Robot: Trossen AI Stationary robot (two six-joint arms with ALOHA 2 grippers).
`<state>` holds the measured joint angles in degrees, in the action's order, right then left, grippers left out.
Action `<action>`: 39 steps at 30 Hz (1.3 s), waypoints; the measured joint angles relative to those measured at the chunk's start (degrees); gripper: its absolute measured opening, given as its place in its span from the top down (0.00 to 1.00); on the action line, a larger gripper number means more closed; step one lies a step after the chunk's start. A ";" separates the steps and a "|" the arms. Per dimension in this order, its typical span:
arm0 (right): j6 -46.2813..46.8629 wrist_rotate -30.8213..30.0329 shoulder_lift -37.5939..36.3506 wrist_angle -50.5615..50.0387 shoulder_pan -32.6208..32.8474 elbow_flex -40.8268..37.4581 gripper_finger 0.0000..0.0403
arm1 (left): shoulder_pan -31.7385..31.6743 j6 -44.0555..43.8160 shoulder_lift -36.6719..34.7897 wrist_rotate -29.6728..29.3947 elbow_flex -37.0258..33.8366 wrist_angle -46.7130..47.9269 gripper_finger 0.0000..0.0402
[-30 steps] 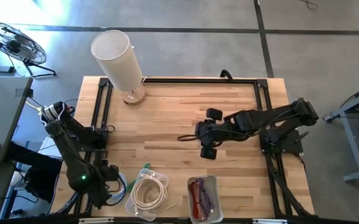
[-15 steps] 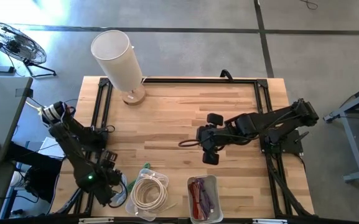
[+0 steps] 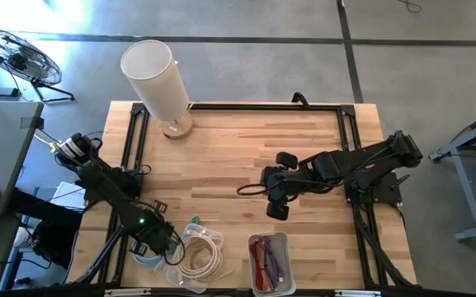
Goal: Pick & Place USB Port
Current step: Put the blue HDMI cable into the transparent bin
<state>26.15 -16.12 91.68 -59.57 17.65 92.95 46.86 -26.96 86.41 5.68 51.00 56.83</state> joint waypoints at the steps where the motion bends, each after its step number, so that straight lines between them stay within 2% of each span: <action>1: 0.00 0.00 0.00 0.27 0.20 0.00 0.62 | -0.14 0.02 0.00 0.01 -0.57 -0.80 0.62; 9: -0.53 -0.40 0.00 1.27 1.63 0.00 0.62 | -0.77 -3.88 -0.14 1.34 -8.52 -10.07 0.64; 11: -0.60 -0.42 0.00 1.35 1.68 0.00 0.62 | -0.79 -6.25 -0.35 1.26 -9.80 -11.15 0.71; 14: -0.68 -0.44 0.02 1.35 1.68 0.00 0.62 | -0.82 -9.46 -0.33 1.01 -9.54 -9.94 0.89; 18: -2.28 -0.46 0.02 1.35 1.66 0.00 0.62 | -0.75 -11.39 -0.54 1.29 -7.09 -5.04 0.87; 24: -4.51 -2.58 0.02 0.69 1.65 0.00 0.62 | -0.73 -13.85 -2.30 1.01 4.20 8.41 0.87; 29: -6.99 -2.93 0.02 -0.15 1.64 0.00 0.62 | -0.73 -15.46 -3.77 -2.83 20.63 18.22 0.87; 31: -7.49 -3.01 0.02 -0.29 1.64 0.00 0.62 | -0.73 -15.83 -3.79 -7.19 28.05 19.22 0.87; 35: -8.66 -2.98 0.02 -1.59 1.64 0.00 0.63 | -0.73 -15.39 -3.98 -19.84 39.25 19.54 0.87; 37: -8.67 -2.95 0.02 -2.29 1.64 0.00 0.63 | -0.82 -15.38 -3.98 -25.51 41.71 19.28 0.87; 39: -8.68 -2.97 0.02 -2.79 1.64 0.00 0.63 | -1.81 -15.71 -3.95 -28.32 42.15 19.59 0.87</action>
<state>17.47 -19.09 91.70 -62.36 19.29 92.95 45.05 -42.67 82.46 -22.64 93.15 76.42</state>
